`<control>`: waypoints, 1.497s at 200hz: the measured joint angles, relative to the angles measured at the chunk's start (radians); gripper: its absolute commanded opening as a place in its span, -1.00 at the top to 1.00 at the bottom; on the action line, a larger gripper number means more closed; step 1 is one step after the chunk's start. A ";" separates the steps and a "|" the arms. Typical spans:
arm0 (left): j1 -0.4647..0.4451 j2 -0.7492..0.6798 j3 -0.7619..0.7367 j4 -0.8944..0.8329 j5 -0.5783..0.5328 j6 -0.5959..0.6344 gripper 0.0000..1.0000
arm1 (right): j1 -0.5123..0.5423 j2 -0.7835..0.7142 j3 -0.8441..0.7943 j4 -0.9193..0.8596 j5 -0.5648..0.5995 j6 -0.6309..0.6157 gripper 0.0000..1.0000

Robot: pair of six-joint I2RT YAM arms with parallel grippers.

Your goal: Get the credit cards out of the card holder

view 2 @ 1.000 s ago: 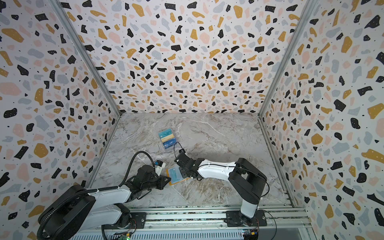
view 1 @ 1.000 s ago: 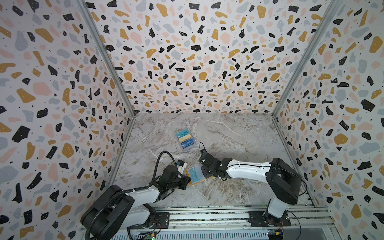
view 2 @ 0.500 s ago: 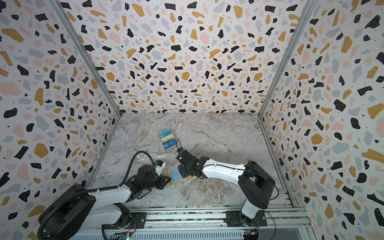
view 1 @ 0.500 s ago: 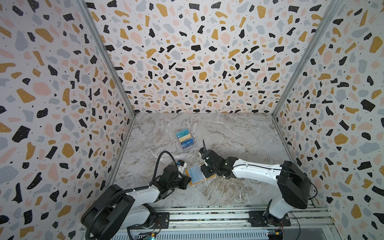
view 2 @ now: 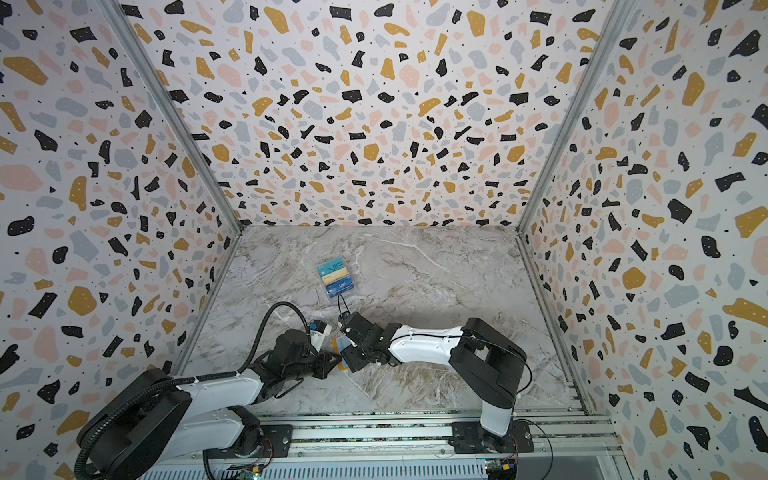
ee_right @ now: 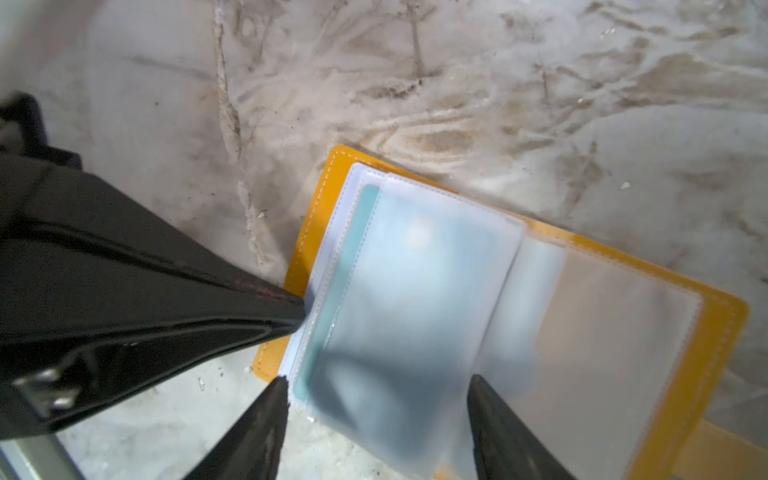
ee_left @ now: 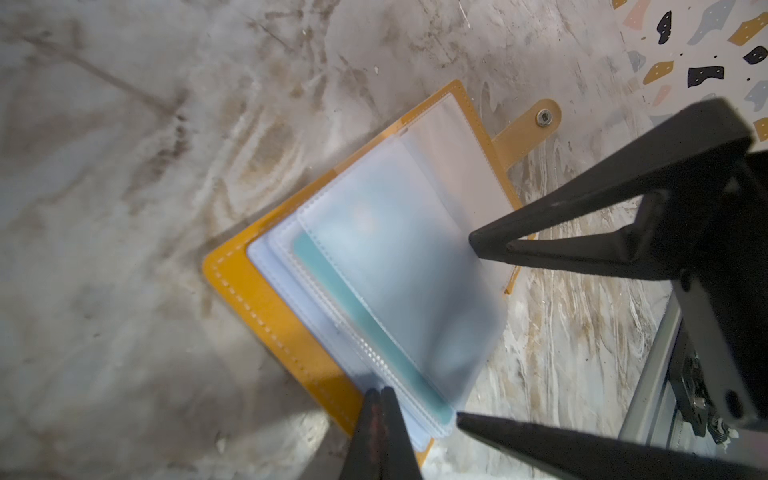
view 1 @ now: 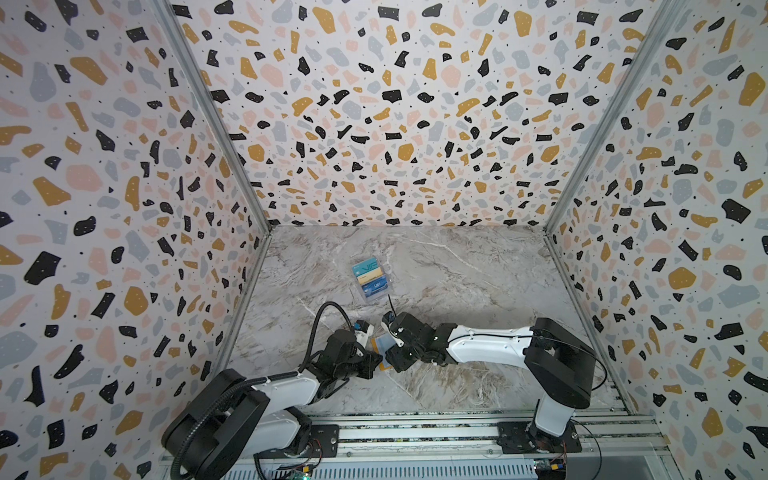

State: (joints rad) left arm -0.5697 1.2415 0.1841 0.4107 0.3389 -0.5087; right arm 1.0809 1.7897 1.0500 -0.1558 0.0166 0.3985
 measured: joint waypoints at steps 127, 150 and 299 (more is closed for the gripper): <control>0.000 0.000 0.000 0.000 0.000 0.000 1.00 | 0.014 0.042 0.033 -0.018 0.112 0.048 -0.05; 0.000 0.000 0.000 0.000 0.000 0.000 1.00 | 0.014 0.042 0.036 -0.027 0.132 0.062 -0.01; 0.000 0.000 0.000 0.000 -0.001 0.000 1.00 | -0.043 -0.025 0.019 -0.148 0.230 0.108 0.21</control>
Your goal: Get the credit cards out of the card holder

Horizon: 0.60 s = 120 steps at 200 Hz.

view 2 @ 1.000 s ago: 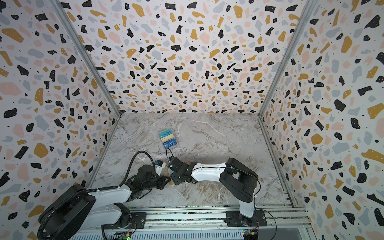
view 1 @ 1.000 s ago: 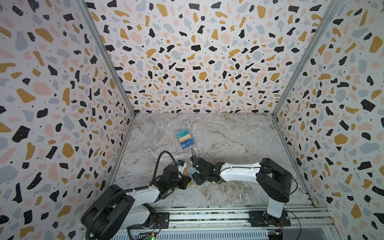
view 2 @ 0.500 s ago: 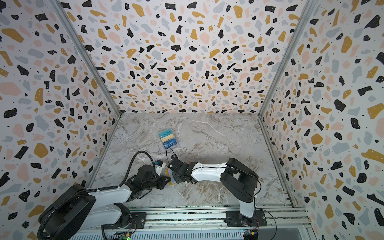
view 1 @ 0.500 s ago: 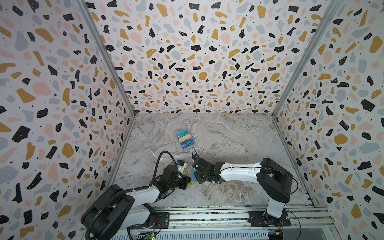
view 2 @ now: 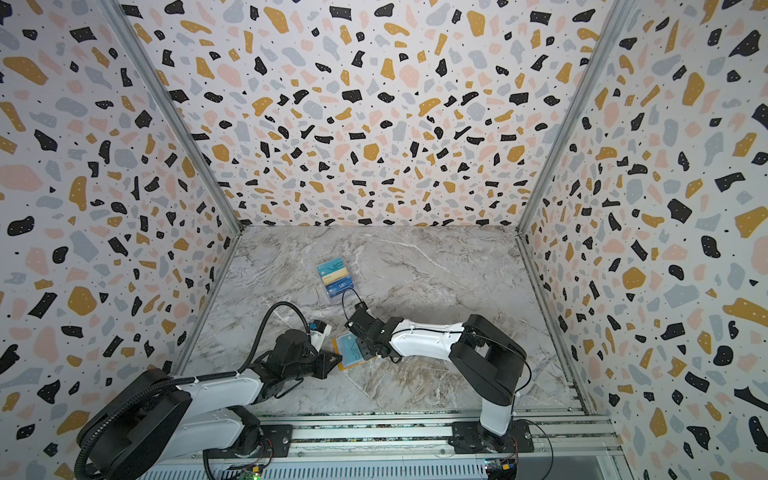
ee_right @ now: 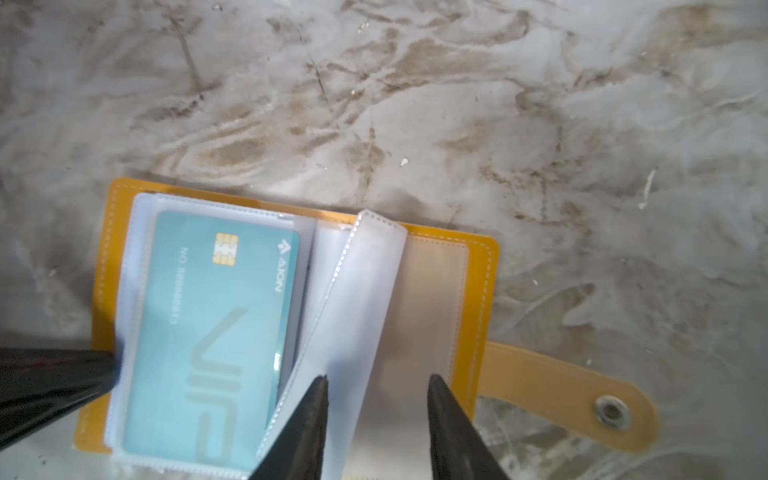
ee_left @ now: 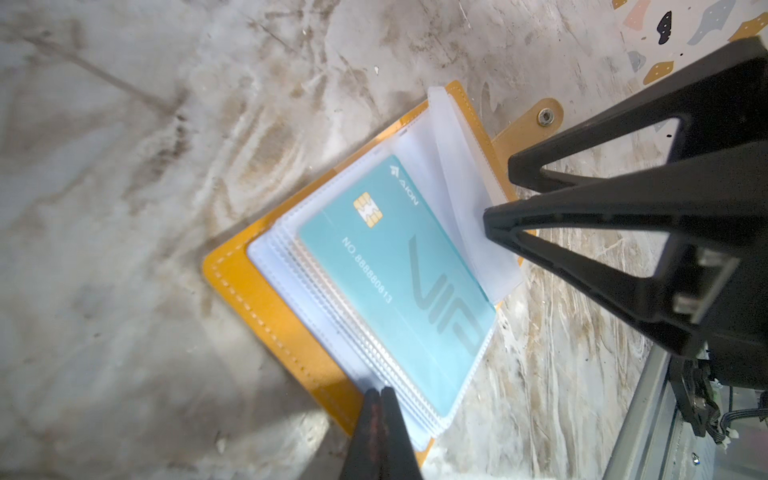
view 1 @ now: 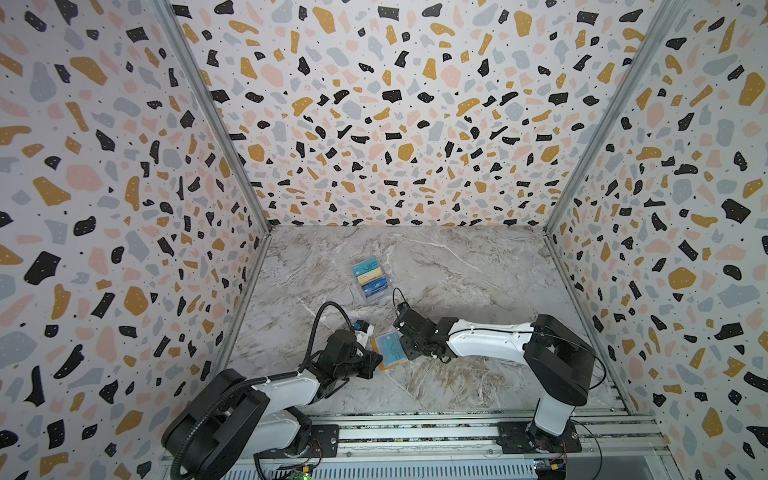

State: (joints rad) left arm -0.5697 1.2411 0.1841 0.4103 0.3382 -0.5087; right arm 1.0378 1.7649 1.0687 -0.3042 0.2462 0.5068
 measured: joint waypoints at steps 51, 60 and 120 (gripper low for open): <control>0.000 0.000 0.000 0.000 0.000 0.000 1.00 | -0.009 -0.031 0.000 -0.071 0.048 0.027 0.24; 0.000 0.000 0.000 0.000 0.000 0.000 1.00 | -0.011 -0.037 0.000 -0.079 0.056 0.029 0.24; 0.000 0.000 0.000 0.000 -0.002 0.000 1.00 | -0.029 -0.094 0.003 -0.138 0.075 0.022 0.25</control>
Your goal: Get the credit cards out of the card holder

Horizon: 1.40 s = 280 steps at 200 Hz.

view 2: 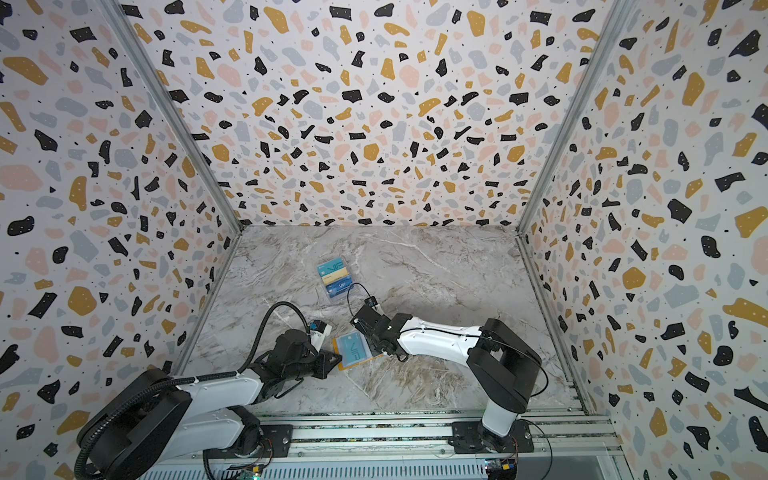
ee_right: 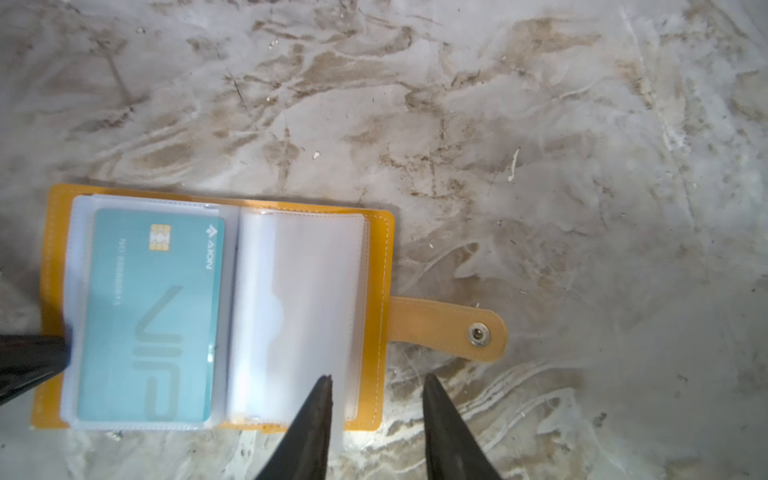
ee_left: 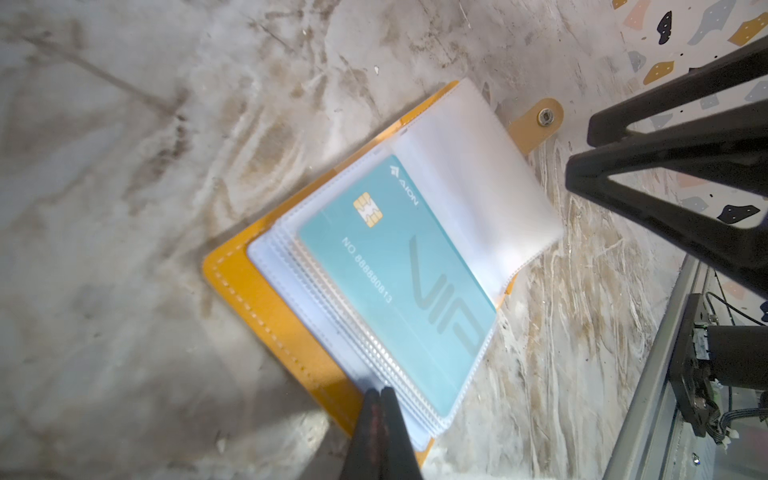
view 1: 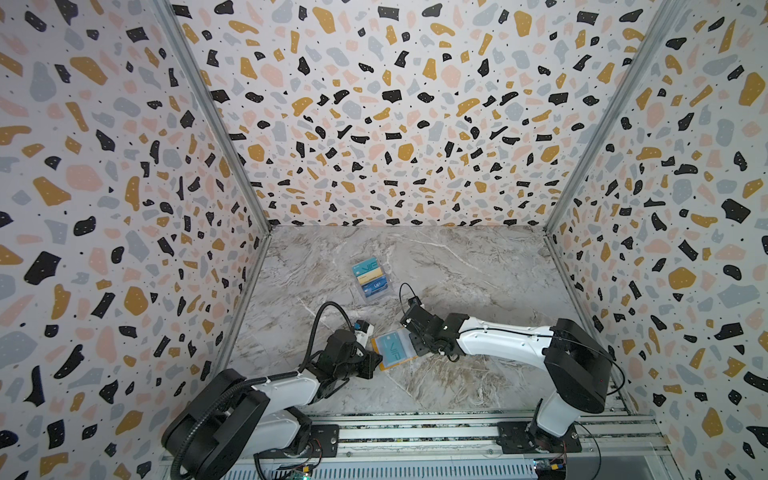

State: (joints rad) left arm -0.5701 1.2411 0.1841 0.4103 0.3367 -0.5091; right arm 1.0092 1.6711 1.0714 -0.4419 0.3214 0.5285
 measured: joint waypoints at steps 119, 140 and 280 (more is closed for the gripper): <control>-0.002 -0.001 0.004 -0.008 -0.005 0.000 1.00 | -0.132 0.018 -0.026 0.253 -0.582 -0.089 0.37; -0.002 -0.001 0.004 -0.008 -0.005 0.000 1.00 | -0.132 0.070 -0.027 0.292 -0.623 -0.075 0.39; -0.003 -0.013 0.012 -0.031 -0.056 0.004 1.00 | -0.090 0.119 -0.136 0.448 -0.673 0.048 0.40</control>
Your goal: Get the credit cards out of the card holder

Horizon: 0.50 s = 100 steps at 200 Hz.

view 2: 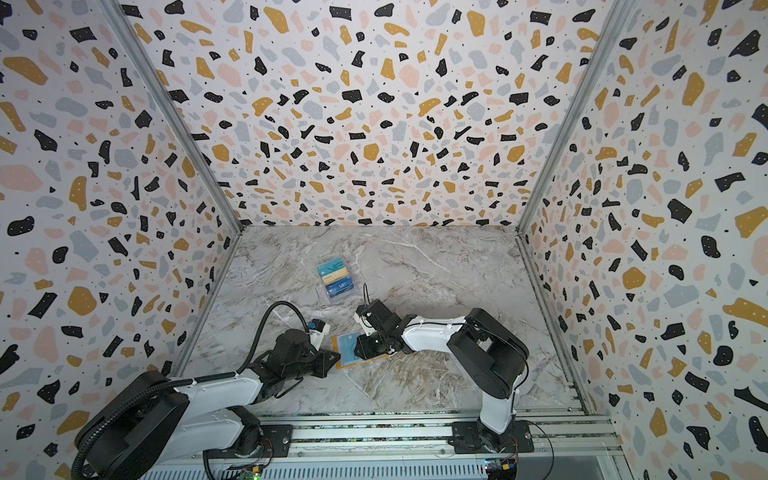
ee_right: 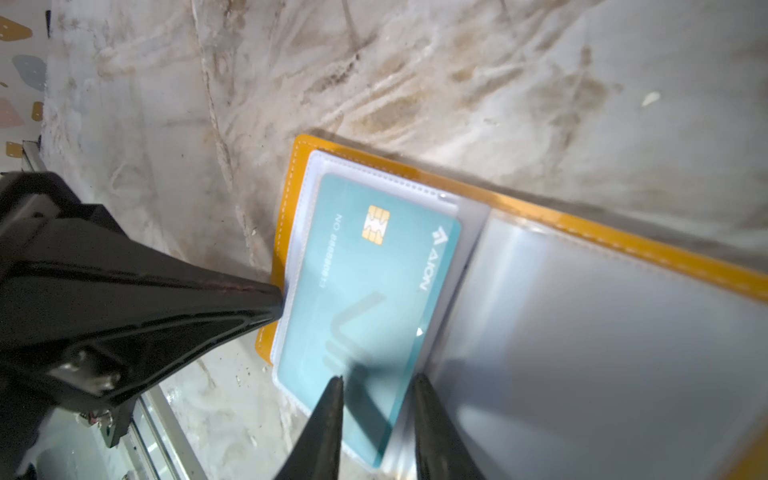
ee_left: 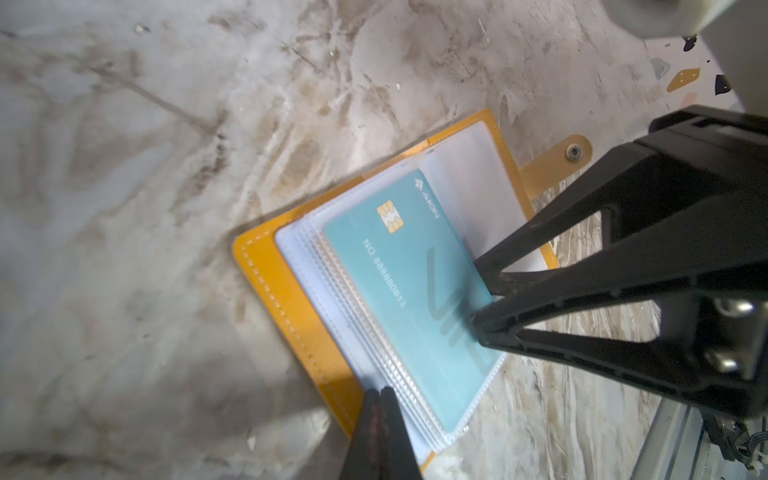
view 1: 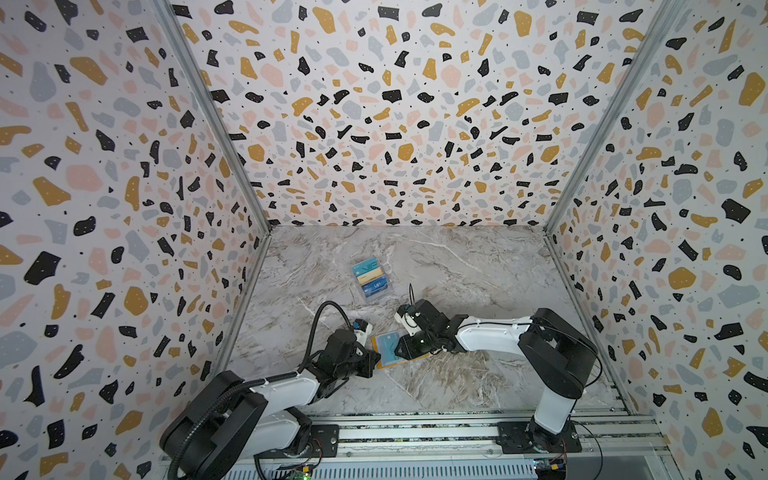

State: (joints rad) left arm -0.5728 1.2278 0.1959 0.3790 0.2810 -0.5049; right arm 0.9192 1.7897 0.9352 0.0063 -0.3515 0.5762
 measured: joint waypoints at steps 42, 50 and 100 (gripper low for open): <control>0.000 0.000 0.013 -0.020 -0.018 0.011 1.00 | 0.023 -0.027 -0.055 0.050 -0.042 0.050 0.41; 0.000 0.000 0.014 -0.022 -0.021 0.012 1.00 | 0.026 -0.032 -0.065 0.058 -0.053 0.059 0.41; 0.000 -0.005 0.033 -0.064 -0.026 0.014 1.00 | -0.014 -0.062 -0.146 0.164 -0.119 0.153 0.22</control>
State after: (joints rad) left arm -0.5724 1.2224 0.2291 0.3145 0.2550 -0.4911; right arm 0.9054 1.7279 0.7891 0.1707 -0.4702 0.7292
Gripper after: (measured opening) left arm 0.046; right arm 0.374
